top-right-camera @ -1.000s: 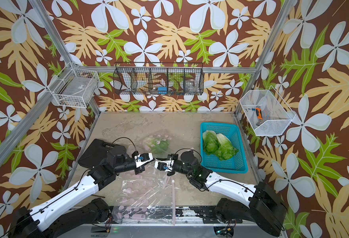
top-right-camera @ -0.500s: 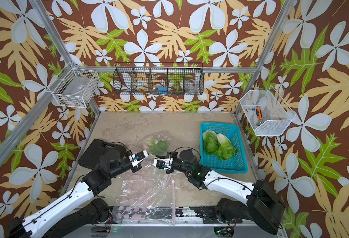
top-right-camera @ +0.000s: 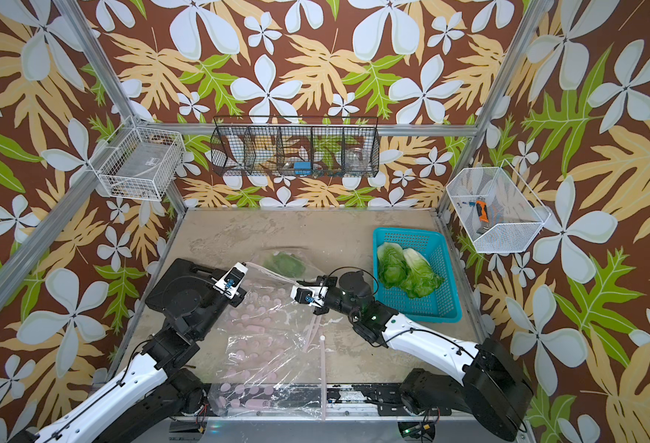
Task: Open the zip-top bag and take out the chinese cabbages
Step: Unzip the zipper on the zipper food storage bag.
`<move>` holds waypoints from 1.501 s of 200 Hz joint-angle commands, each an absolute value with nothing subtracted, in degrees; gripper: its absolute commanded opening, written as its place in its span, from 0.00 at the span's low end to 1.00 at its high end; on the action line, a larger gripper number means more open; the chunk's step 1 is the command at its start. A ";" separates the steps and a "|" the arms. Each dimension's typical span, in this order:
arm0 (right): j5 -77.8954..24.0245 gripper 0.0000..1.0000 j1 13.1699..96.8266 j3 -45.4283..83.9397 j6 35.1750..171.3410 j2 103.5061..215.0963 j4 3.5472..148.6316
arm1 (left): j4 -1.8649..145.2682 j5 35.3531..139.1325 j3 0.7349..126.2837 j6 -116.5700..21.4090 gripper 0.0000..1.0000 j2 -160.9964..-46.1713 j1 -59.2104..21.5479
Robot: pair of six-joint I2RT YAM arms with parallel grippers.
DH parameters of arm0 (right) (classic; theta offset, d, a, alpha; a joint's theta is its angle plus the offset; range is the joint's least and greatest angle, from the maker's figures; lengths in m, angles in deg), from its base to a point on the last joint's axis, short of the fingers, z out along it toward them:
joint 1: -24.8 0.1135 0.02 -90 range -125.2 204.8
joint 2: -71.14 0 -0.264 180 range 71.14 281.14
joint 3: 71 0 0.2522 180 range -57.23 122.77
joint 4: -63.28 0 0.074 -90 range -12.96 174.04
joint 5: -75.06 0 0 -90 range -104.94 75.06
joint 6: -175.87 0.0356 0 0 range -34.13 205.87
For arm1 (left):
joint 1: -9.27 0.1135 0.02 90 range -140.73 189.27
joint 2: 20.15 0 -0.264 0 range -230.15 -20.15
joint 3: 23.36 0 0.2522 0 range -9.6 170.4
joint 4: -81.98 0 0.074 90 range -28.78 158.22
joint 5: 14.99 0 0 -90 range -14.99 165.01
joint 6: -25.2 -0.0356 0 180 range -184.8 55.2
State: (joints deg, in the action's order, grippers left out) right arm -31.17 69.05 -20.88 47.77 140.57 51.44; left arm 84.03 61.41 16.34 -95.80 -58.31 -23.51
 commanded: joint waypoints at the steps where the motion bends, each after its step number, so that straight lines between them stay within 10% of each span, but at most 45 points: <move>1: -29.55 0.00 68.39 -20.86 48.65 140.31 53.75 | 88.32 58.01 16.07 -94.11 0.00 -58.14 -23.16; 150: -24.61 0.00 63.73 -22.13 51.48 139.87 52.67 | 87.64 56.10 15.85 -93.42 0.00 -58.97 -22.37; 187: -23.50 0.30 63.76 -20.28 55.36 137.45 55.22 | 88.41 69.93 14.01 -94.07 0.00 -56.89 -22.36; 227: -24.77 0.37 65.19 -21.29 62.25 130.64 54.80 | 87.97 78.96 13.08 -94.37 0.00 -56.36 -22.37; 300: -29.82 0.26 67.07 -17.62 80.70 126.78 58.94 | 88.52 84.33 12.67 -93.77 0.00 -56.37 -22.33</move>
State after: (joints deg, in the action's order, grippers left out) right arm -26.58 66.90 -18.14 71.85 126.25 58.32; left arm 86.07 81.60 12.82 -94.73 -56.32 -22.39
